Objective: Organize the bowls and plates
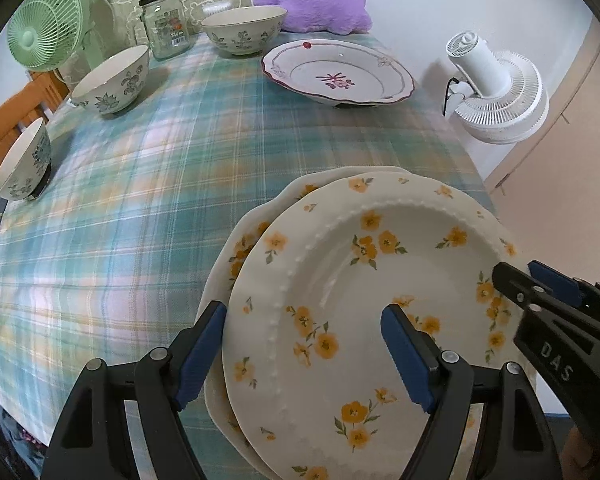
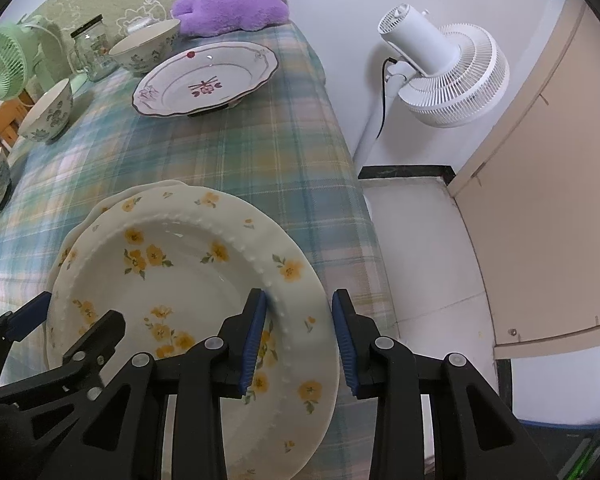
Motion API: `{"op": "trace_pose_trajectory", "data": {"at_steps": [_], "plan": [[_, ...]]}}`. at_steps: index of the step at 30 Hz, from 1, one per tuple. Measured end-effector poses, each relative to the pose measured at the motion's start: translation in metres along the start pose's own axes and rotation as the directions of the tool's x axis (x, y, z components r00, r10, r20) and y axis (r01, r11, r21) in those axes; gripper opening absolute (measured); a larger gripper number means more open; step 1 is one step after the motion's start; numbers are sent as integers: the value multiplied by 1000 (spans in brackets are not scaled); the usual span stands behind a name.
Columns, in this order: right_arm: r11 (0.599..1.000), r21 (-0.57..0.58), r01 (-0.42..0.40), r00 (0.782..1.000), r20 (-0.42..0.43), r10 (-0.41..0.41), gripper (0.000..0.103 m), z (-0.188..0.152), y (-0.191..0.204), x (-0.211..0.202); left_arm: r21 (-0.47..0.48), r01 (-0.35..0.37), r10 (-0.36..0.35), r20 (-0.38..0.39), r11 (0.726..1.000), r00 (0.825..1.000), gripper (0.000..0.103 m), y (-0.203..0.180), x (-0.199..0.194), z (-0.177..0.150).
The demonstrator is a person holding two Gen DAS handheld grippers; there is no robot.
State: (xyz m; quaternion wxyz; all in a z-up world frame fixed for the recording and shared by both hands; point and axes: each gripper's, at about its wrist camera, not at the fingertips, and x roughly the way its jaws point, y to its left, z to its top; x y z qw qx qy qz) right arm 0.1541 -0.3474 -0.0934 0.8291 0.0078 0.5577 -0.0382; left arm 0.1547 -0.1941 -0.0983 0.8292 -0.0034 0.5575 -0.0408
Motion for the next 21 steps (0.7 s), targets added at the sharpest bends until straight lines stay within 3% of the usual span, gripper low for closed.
{"op": "trace_pose_trajectory", "data": {"at_steps": [8,14,21], "plan": [[1000,-3,2,1000,0,-2,39,2,7,4,1,-17,17,12,1000,1000,81,3,-5,-1],[999,-45,1,1000,17,0,40,5,18,5,-49,-41,42,3,998,999,83,11,-6,-3],[997,-62,-48,999,15,49,41,4,13,4,-90,-67,68,8,994,998,83,11,-14,-10]]}}
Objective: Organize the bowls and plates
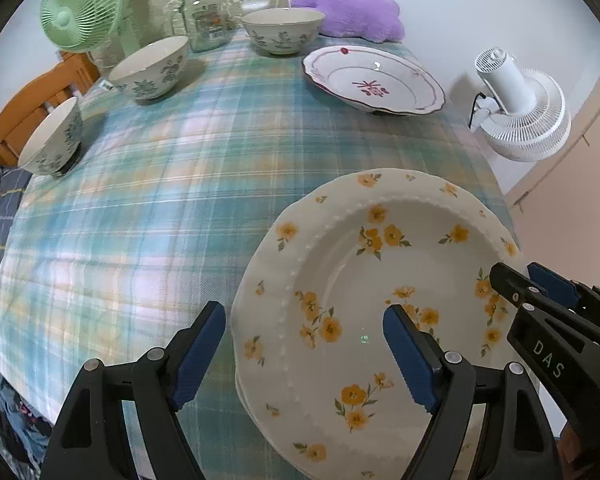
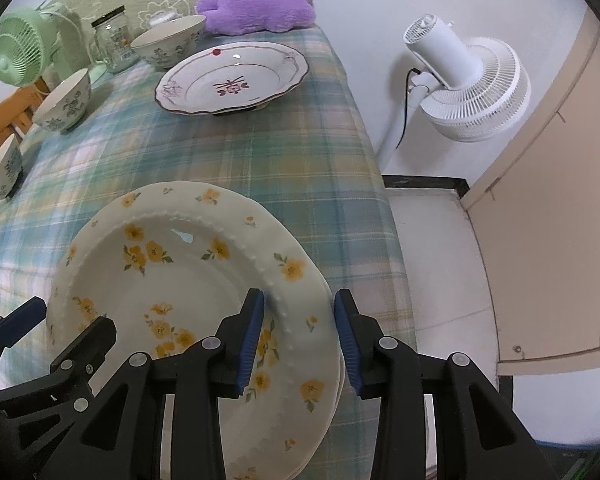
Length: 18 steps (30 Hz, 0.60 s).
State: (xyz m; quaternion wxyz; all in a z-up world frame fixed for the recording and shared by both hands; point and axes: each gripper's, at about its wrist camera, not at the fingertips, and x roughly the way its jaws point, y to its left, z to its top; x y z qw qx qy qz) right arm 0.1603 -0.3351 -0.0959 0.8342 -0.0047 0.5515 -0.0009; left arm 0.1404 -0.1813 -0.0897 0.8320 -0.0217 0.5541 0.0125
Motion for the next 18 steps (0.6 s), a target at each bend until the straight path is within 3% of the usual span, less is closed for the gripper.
{"op": "trace_pose_trajectory", "data": {"at_steps": [7,18], "plan": [[997,-8,-74,996,49,74,60,1,6,-24,13,-9,8,48,1000,999,88,9,-22,4],[996,33,-79,990,116,75,62,24,32,-59,55,27,-34,127,998,991,91,41,-49,41]]}}
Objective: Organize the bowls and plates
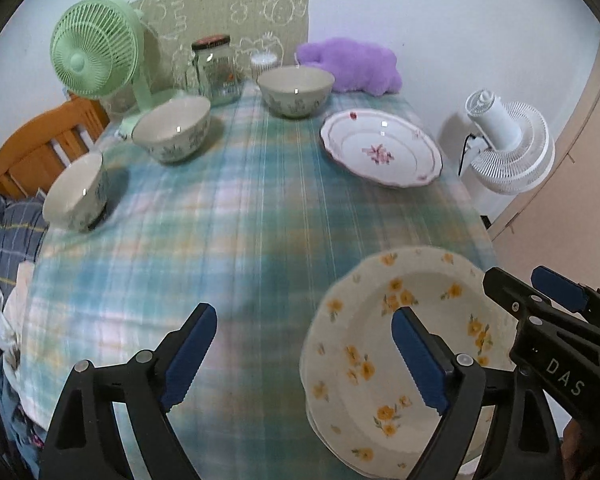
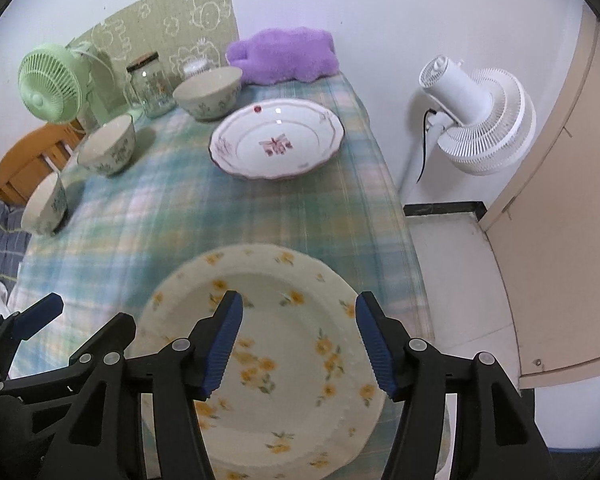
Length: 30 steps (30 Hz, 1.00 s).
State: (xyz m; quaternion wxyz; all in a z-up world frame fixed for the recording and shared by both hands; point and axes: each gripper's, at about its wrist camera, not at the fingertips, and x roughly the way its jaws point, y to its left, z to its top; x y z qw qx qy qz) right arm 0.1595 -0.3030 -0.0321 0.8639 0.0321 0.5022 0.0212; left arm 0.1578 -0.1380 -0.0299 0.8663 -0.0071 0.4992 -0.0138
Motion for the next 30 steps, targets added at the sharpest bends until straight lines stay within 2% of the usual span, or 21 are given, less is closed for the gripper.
{"op": "trace_pose_trajectory", "data": {"at_steps": [4,9,14,16,30], "plan": [[999,25,19,999,44,-20,62,16,9,-7,17,22,-23,33,1000,999,91,5,-2,21],[998,68,14,996,88,-20,62,42,10,-9,23,11,-13,81,1000,997,91,6,1,49],[998,52,37,993,113,-43,62,73,9,-3,19,-4,2,96,1000,995,91,-2,15,76],[999,44,16,993,113,-21,62,84,7,2,9,-8,7,95,1000,995,91,-4,21,84],[999,-10,-49,994,95,50,69,158,-15,77,-54,-83,87,72,995,994,89,-38,90,142]]}}
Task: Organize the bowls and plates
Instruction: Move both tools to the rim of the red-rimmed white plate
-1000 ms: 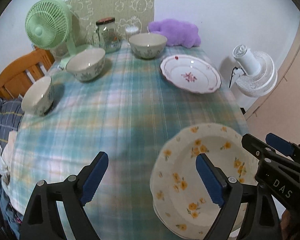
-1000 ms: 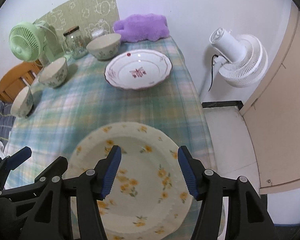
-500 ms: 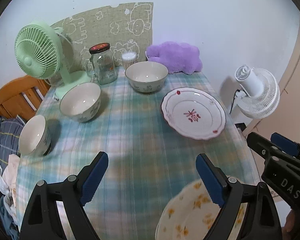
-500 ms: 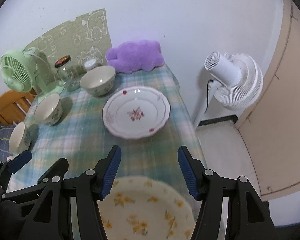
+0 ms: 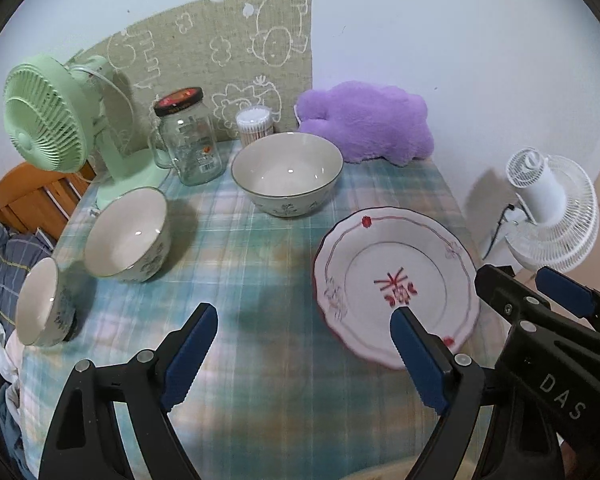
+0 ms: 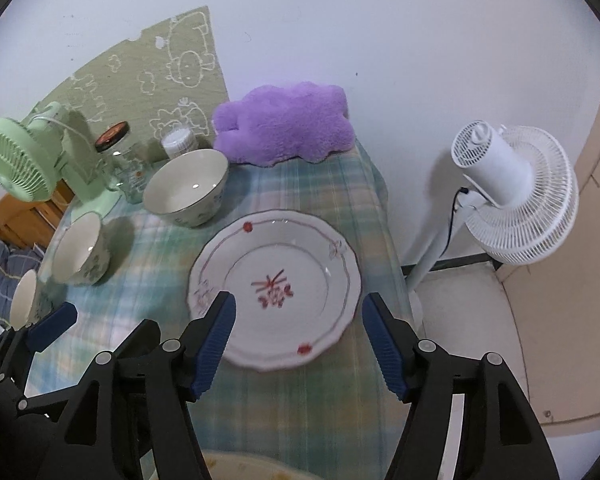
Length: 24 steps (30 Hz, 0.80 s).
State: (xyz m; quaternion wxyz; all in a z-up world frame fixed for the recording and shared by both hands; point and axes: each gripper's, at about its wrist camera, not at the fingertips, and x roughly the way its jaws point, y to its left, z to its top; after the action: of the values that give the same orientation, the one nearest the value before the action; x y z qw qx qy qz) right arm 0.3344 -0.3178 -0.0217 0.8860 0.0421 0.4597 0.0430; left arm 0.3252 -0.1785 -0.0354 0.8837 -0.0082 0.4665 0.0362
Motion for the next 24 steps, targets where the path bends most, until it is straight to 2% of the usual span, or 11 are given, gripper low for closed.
{"op": "trace_pose_trajectory", "data": {"at_steps": [7,9,12,19,24], "plan": [[1000,-22,12,1000,-24,-13,69,18,-12,41,-12,-3,3,-31,1000,1000,88,-10,44,14],[999,-27,19,999,-32,-20,69,21,-15,53,-4,1,-1,-39,1000,999,84,-13,55,16],[999,-33,-10,998,-63,8,69,24,-19,74,12,1,0,-55,1000,998,82,-18,72,19],[998,-54,37,993,-109,-43,68,28,-24,109,31,7,-4,-95,999,995,77,-25,105,21],[998,-48,33,987,-157,-40,63,24,-27,130,42,33,-27,-140,999,990,65,-30,122,16]]}}
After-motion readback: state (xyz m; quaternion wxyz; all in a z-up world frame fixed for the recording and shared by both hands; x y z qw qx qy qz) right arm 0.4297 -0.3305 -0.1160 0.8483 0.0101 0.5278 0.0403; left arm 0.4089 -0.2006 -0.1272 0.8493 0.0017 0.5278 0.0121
